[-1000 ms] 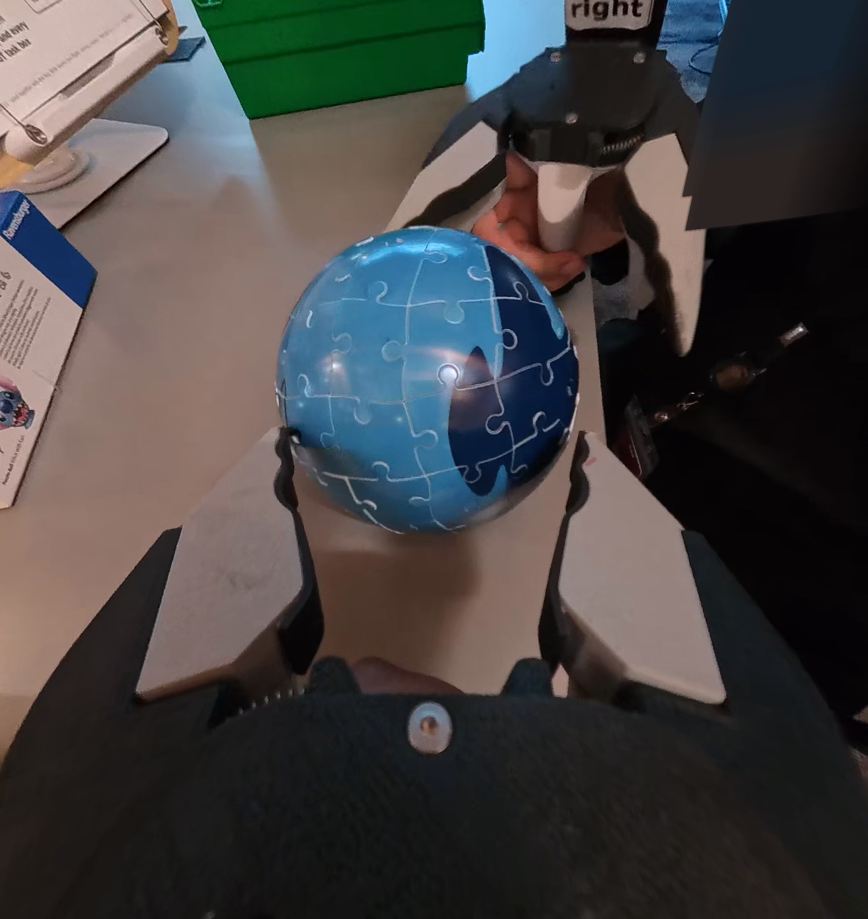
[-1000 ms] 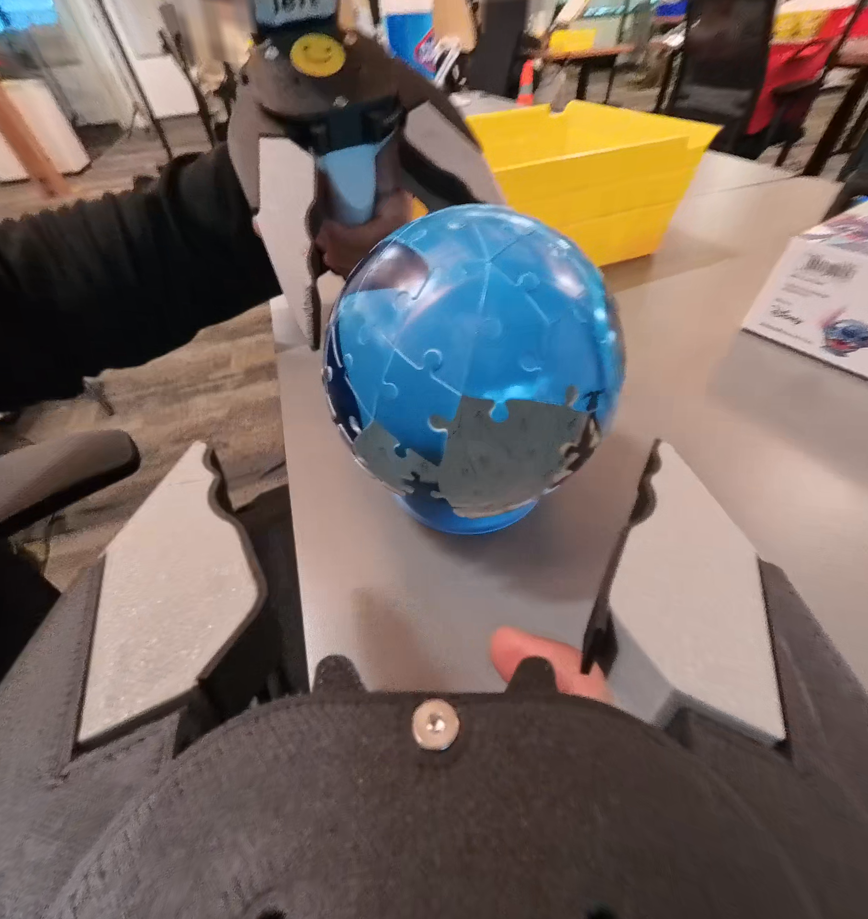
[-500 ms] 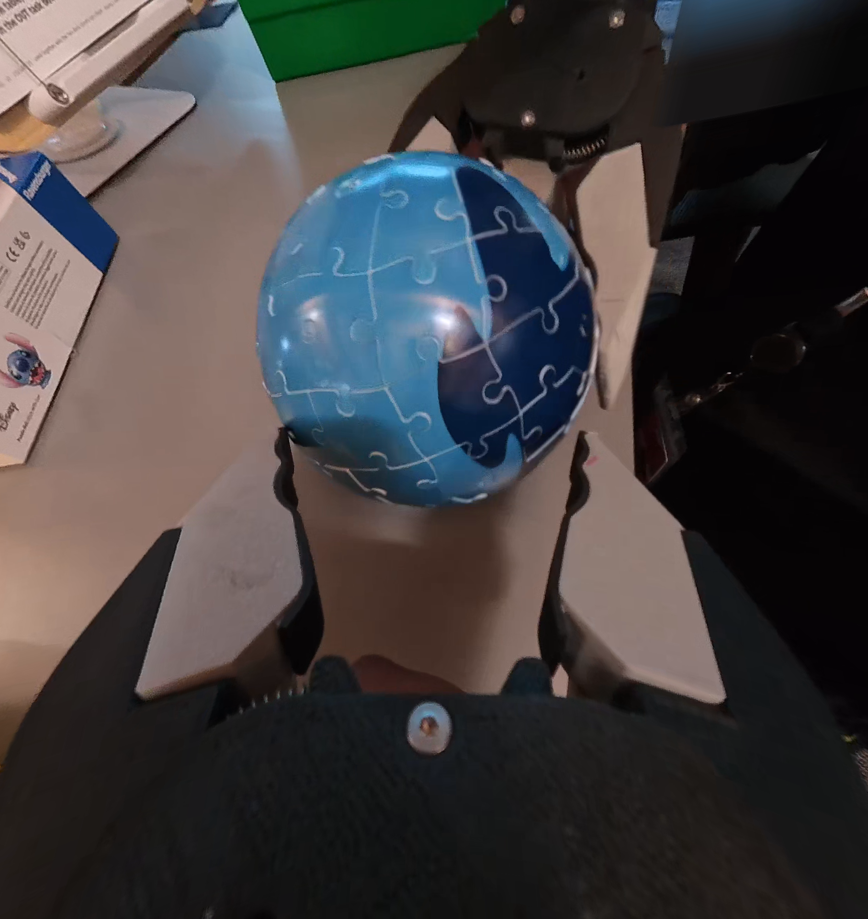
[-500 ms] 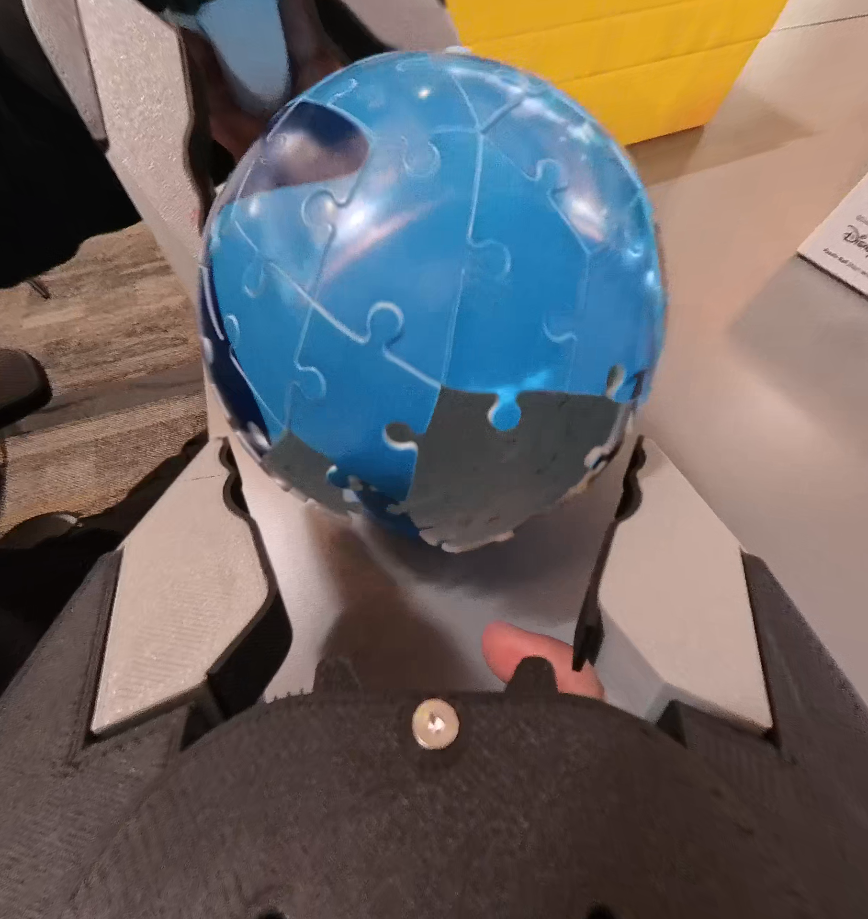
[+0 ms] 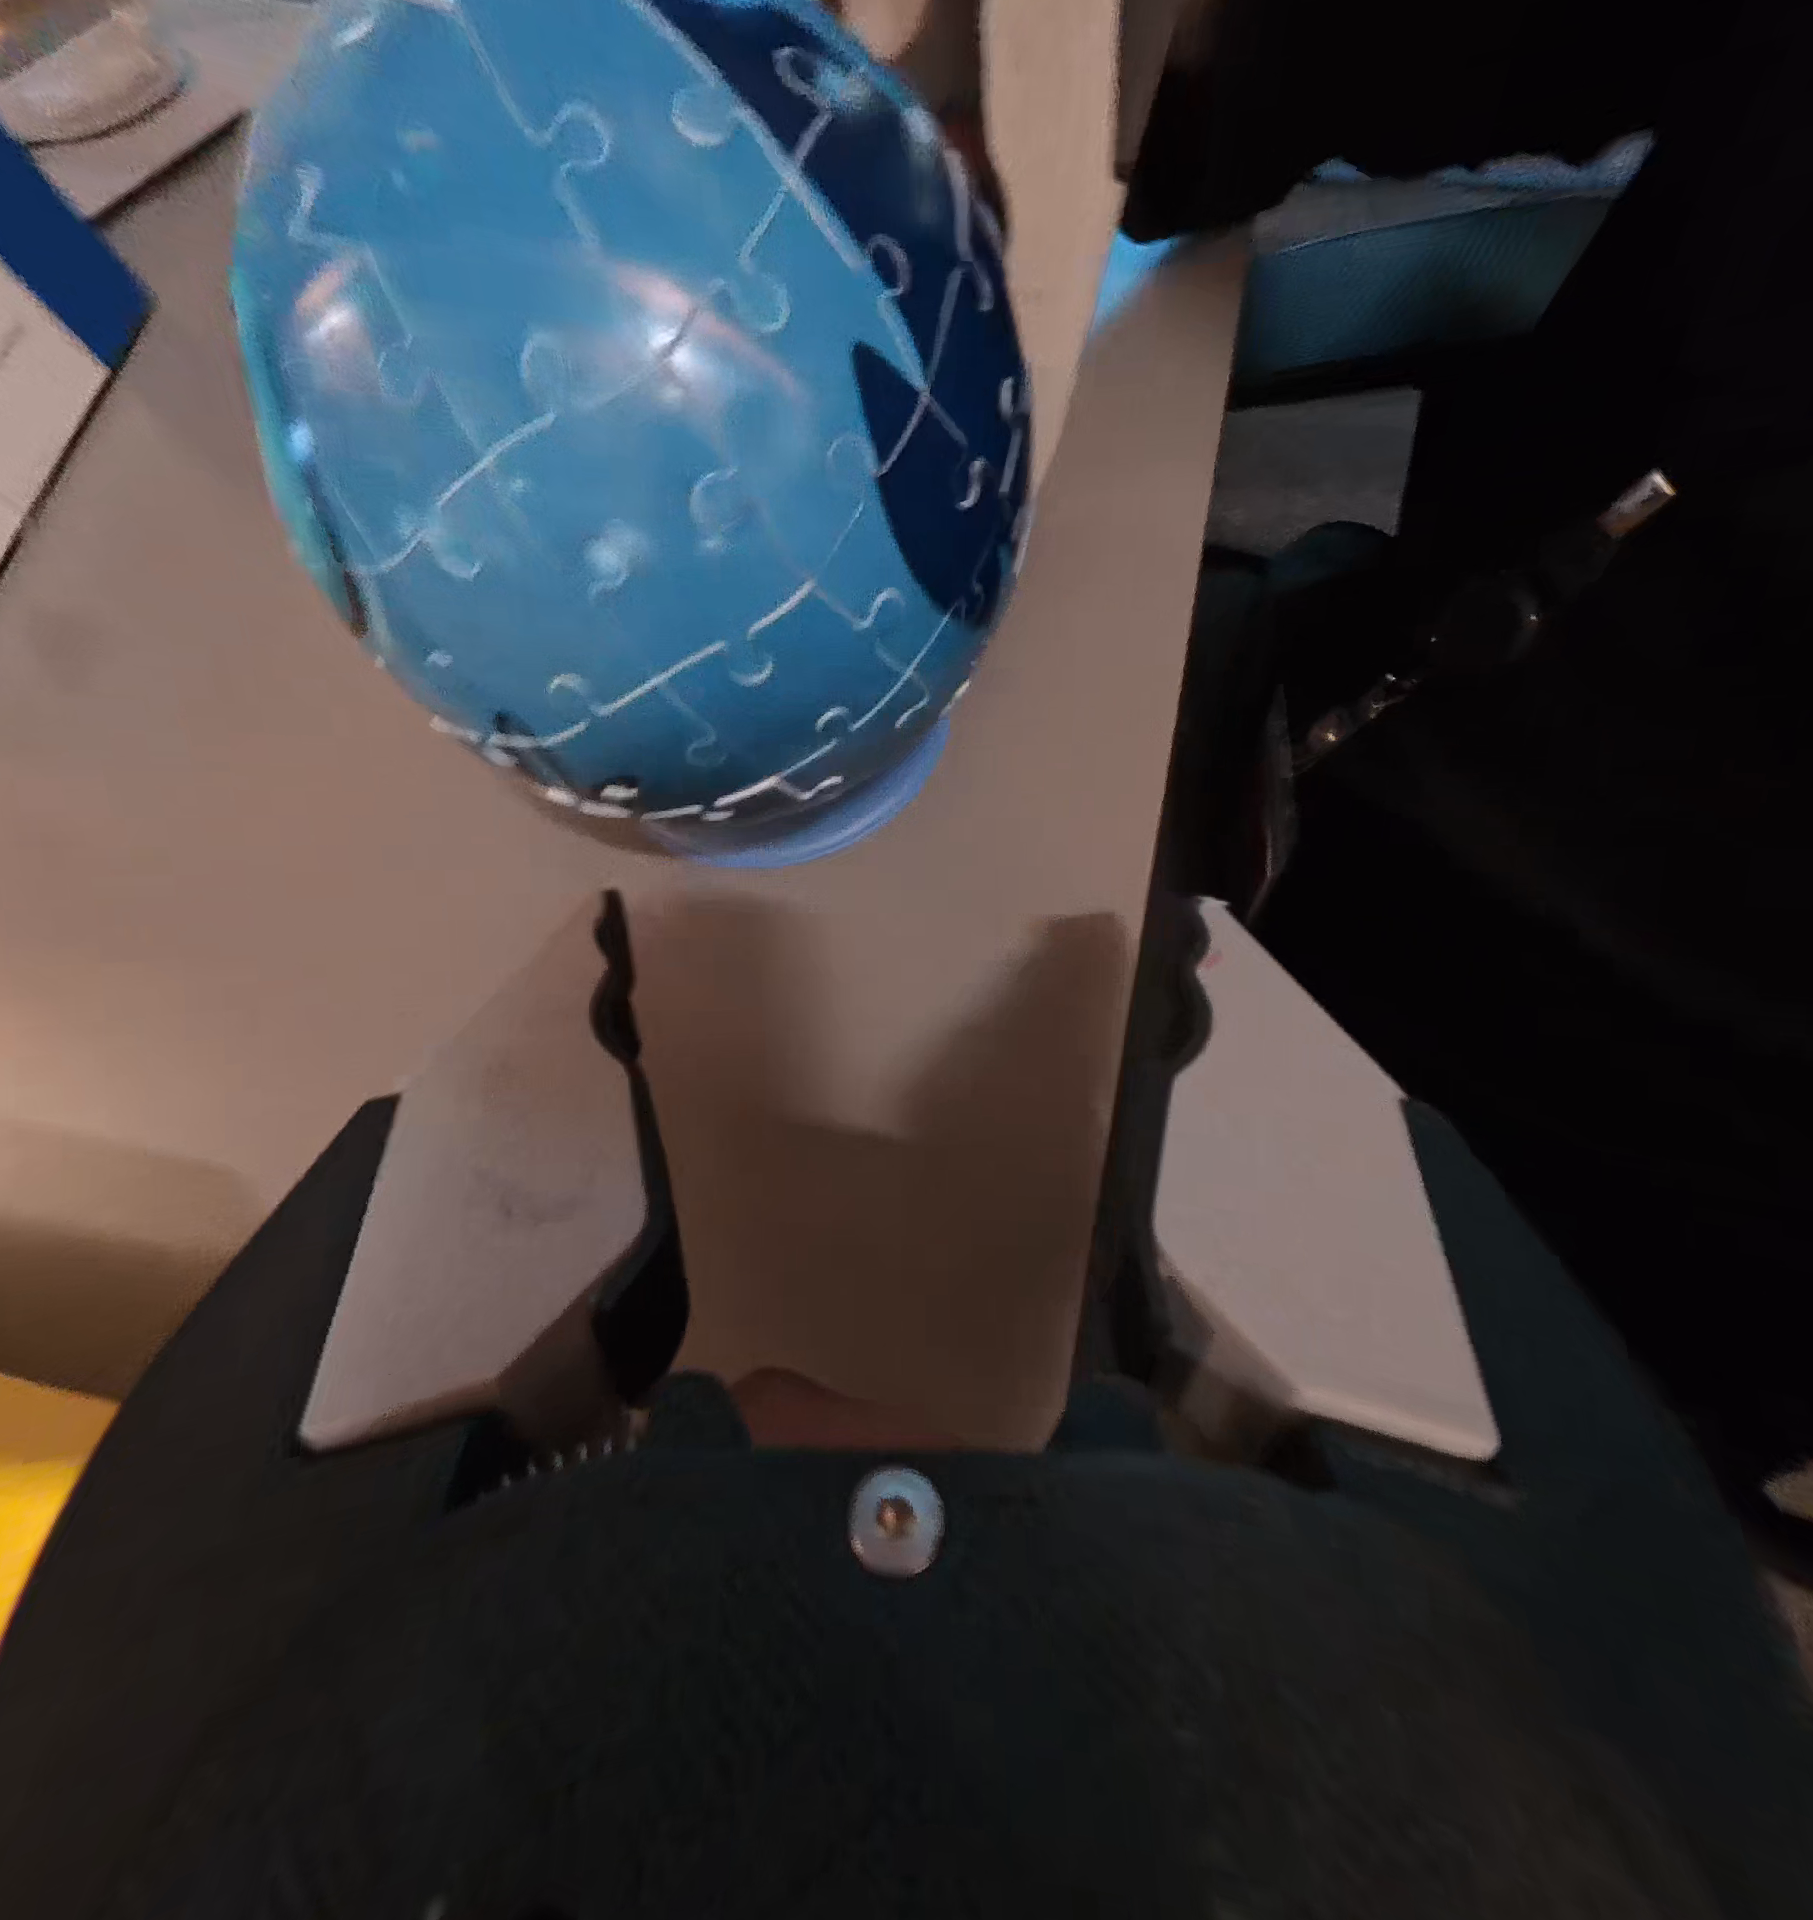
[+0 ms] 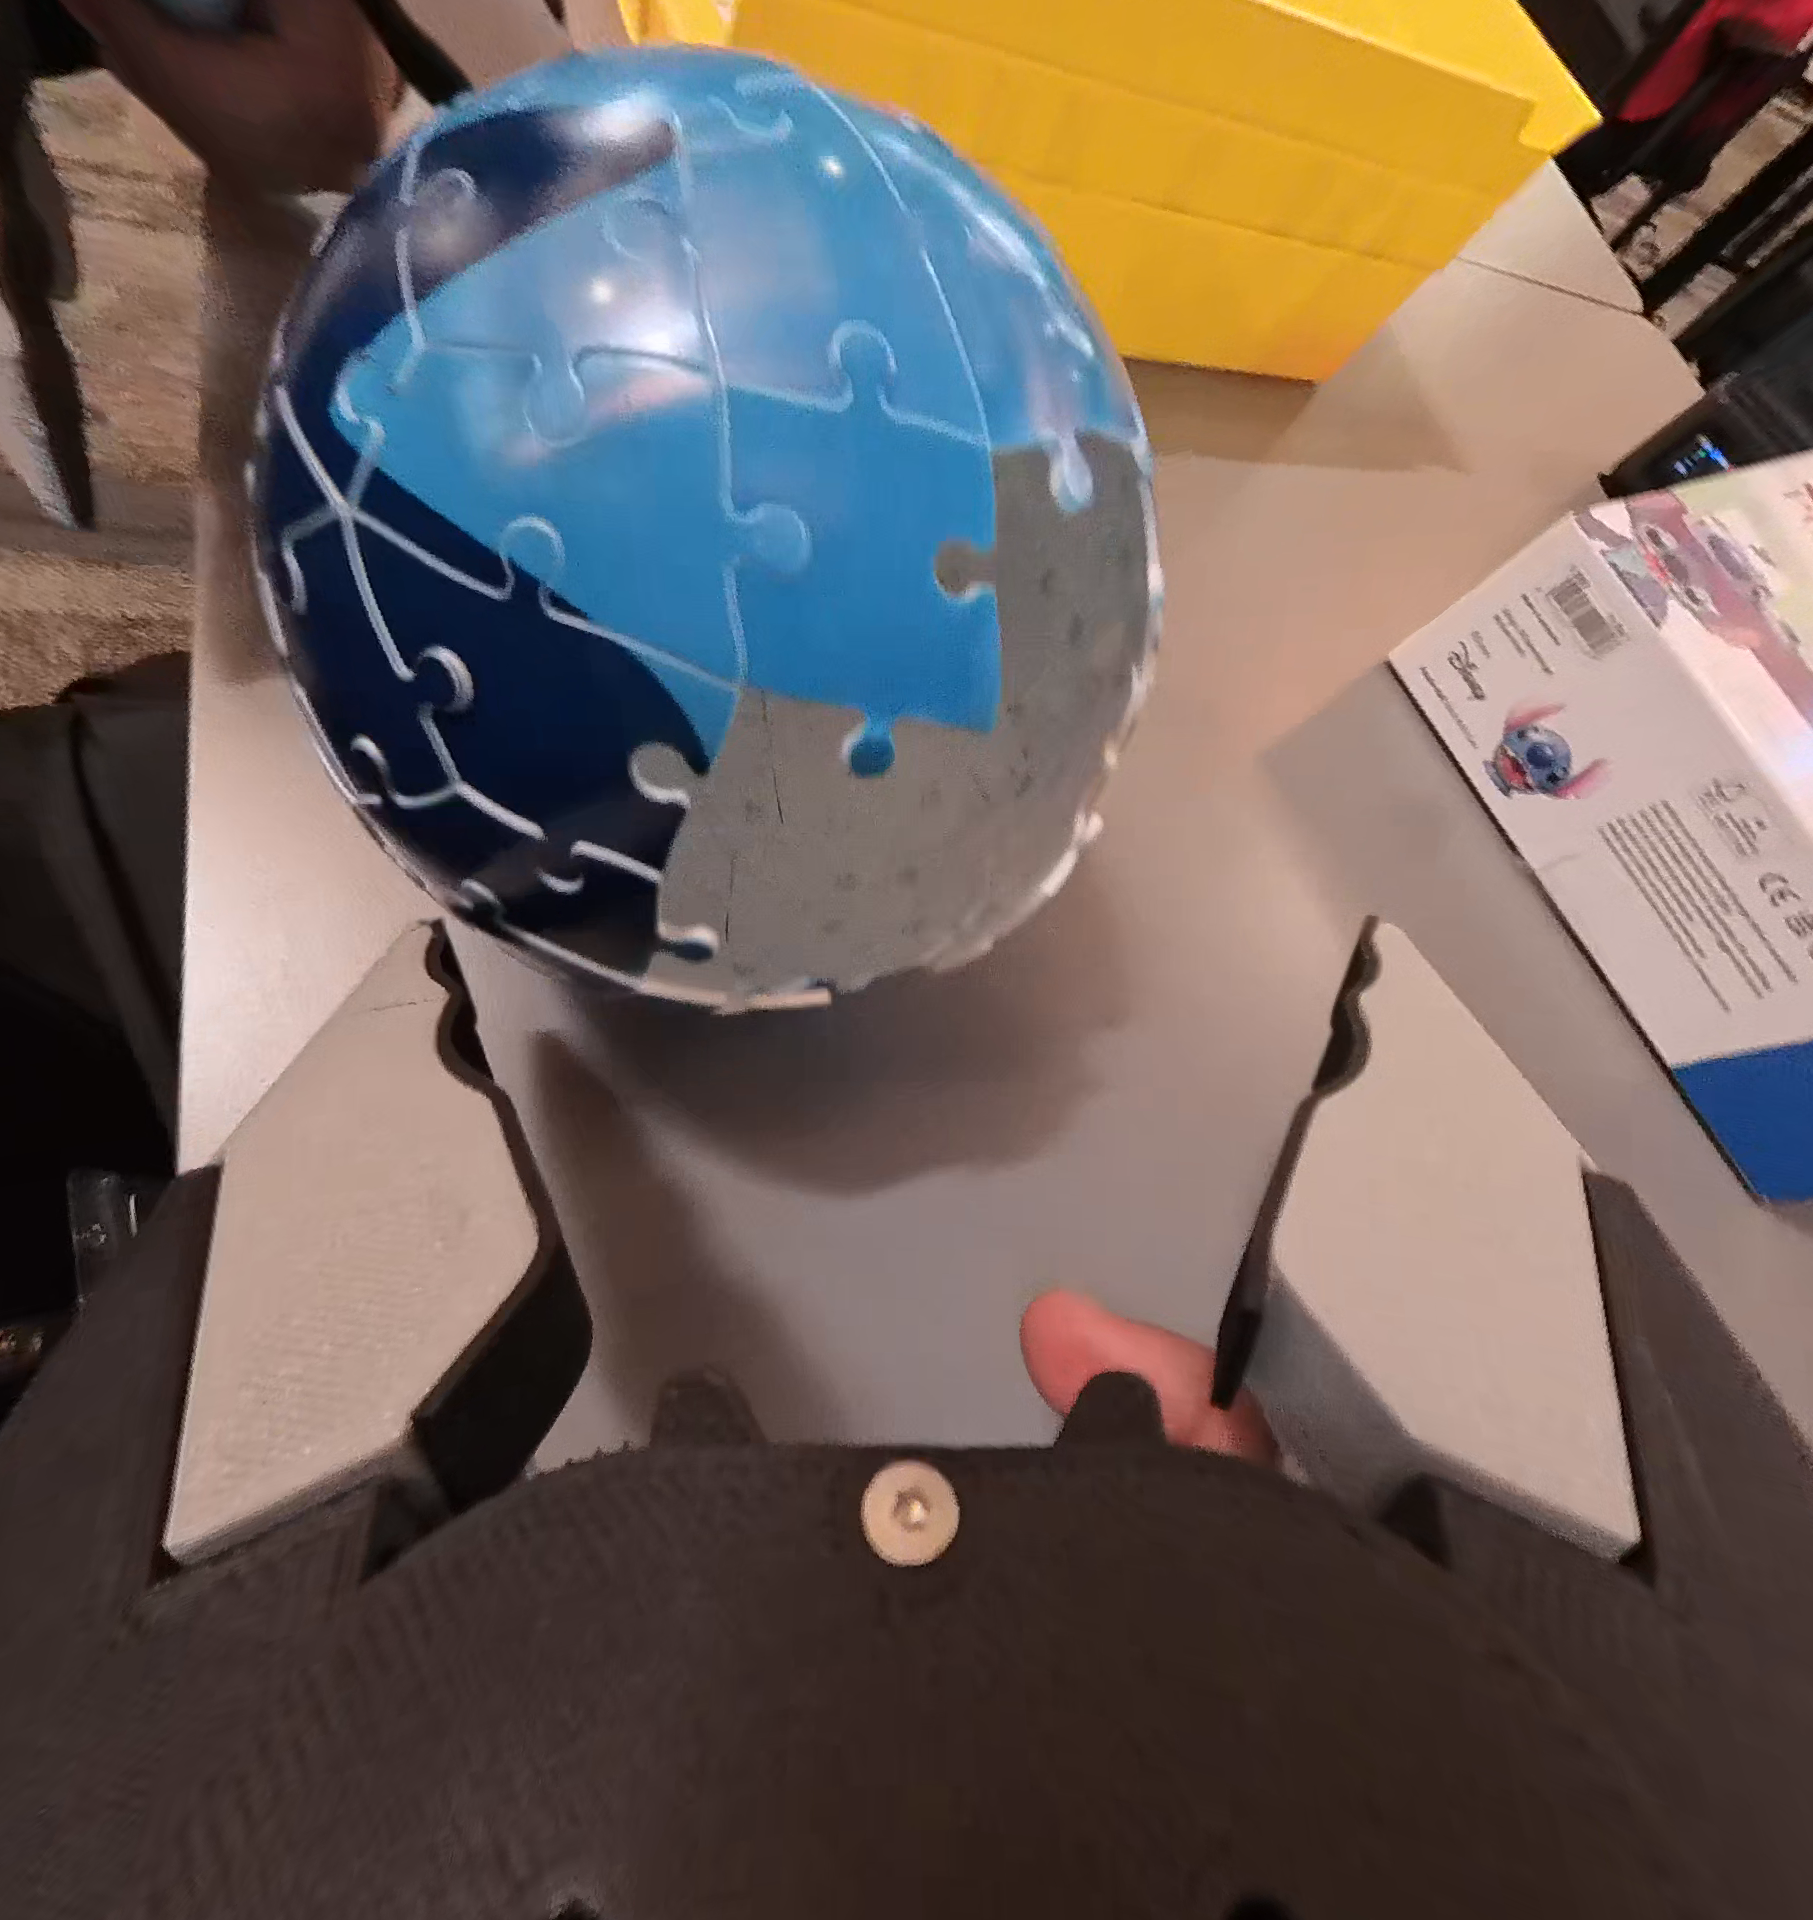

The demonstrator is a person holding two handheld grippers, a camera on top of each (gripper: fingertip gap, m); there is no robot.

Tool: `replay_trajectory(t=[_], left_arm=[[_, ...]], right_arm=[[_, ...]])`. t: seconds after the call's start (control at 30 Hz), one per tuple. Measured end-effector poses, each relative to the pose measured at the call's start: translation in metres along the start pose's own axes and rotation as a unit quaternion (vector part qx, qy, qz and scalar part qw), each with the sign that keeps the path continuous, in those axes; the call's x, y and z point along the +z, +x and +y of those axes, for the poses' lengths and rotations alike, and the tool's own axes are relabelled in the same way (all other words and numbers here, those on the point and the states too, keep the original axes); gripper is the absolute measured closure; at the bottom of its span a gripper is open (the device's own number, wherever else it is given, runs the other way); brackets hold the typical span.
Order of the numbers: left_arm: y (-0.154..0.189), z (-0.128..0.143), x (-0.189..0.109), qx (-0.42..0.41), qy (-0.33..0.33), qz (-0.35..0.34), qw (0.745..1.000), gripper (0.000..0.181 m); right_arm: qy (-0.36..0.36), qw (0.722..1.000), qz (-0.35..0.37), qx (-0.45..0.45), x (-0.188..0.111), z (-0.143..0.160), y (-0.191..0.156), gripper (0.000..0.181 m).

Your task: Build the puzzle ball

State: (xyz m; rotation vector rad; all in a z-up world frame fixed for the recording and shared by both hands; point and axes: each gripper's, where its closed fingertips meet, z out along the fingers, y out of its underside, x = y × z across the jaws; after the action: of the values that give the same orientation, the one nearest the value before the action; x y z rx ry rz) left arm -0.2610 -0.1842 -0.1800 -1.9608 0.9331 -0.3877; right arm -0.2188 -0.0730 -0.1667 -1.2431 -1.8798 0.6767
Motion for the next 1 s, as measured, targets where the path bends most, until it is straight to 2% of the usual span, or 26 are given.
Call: replay_trajectory(t=[0.03,0.1,0.2,0.33,0.43,0.57,0.77,1.0], left_arm=[[-0.003,0.000,-0.003,-0.013,0.012,-0.009,1.000,0.073],[-0.007,-0.009,-0.012,-0.037,0.055,-0.010,0.998,0.073],[-0.027,-0.040,-0.027,-0.063,0.136,-0.026,0.988,0.076],[-0.049,-0.060,-0.023,-0.065,0.124,-0.024,0.990,0.074],[-0.049,-0.059,-0.009,-0.034,0.096,0.001,0.995,0.073],[-0.039,-0.049,0.004,-0.026,0.080,0.045,0.995,0.080],[-0.025,-0.043,0.002,-0.025,0.089,0.030,0.995,0.074],[0.009,-0.025,-0.003,-0.020,0.072,0.034,0.997,0.081]], right_arm=[[-0.003,1.000,-0.002,0.010,-0.003,0.004,-0.002,0.025],[-0.008,0.999,-0.014,0.047,-0.009,0.012,-0.011,0.025],[0.025,0.984,-0.074,0.158,-0.017,0.009,-0.033,0.026],[0.078,0.936,-0.139,0.314,-0.020,-0.007,-0.052,0.037],[0.080,0.917,-0.153,0.359,-0.013,-0.009,-0.061,0.041],[0.077,0.913,-0.166,0.364,-0.007,-0.017,-0.070,0.056],[0.068,0.925,-0.142,0.347,0.002,-0.017,-0.059,0.060],[0.084,0.937,-0.134,0.312,0.003,-0.026,-0.044,0.052]])
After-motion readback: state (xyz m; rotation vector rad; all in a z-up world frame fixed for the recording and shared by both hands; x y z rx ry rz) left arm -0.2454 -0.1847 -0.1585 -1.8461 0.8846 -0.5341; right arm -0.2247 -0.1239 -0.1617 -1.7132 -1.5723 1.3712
